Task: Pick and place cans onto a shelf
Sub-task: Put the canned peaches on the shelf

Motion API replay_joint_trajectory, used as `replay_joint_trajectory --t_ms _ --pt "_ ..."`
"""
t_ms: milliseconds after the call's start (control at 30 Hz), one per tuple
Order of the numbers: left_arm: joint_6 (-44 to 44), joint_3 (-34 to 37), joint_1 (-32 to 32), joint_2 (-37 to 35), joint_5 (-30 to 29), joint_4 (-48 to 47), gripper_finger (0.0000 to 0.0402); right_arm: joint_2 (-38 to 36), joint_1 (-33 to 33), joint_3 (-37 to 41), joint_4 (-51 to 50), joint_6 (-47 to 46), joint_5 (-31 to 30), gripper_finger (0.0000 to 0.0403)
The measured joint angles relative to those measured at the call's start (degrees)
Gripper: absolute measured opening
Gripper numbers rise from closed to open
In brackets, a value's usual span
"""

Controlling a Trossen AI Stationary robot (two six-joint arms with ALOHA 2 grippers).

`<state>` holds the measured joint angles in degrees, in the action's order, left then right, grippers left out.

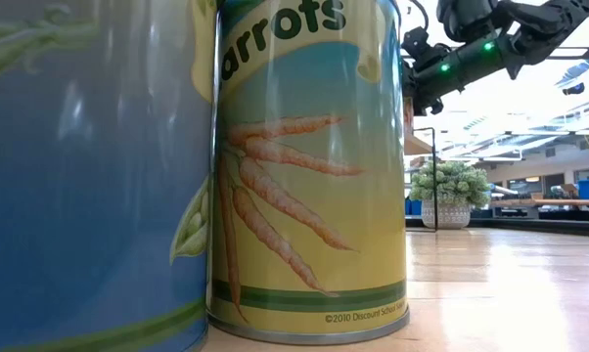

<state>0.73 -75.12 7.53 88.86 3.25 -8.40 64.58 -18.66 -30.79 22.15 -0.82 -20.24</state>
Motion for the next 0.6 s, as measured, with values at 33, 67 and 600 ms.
replay_joint_trajectory --t_ms 33,67,600 --pt "0.0 0.0 0.0 0.0 0.0 0.0 0.0396 0.0 -0.5 0.0 0.0 0.0 0.4 0.04" --pt "0.0 0.0 0.0 0.0 0.0 0.0 0.0396 0.0 -1.0 0.0 0.0 0.0 0.8 0.04" --pt "-0.4 0.0 0.0 0.0 -0.6 0.0 0.0396 0.0 -7.5 0.0 0.1 2.6 10.8 0.04"
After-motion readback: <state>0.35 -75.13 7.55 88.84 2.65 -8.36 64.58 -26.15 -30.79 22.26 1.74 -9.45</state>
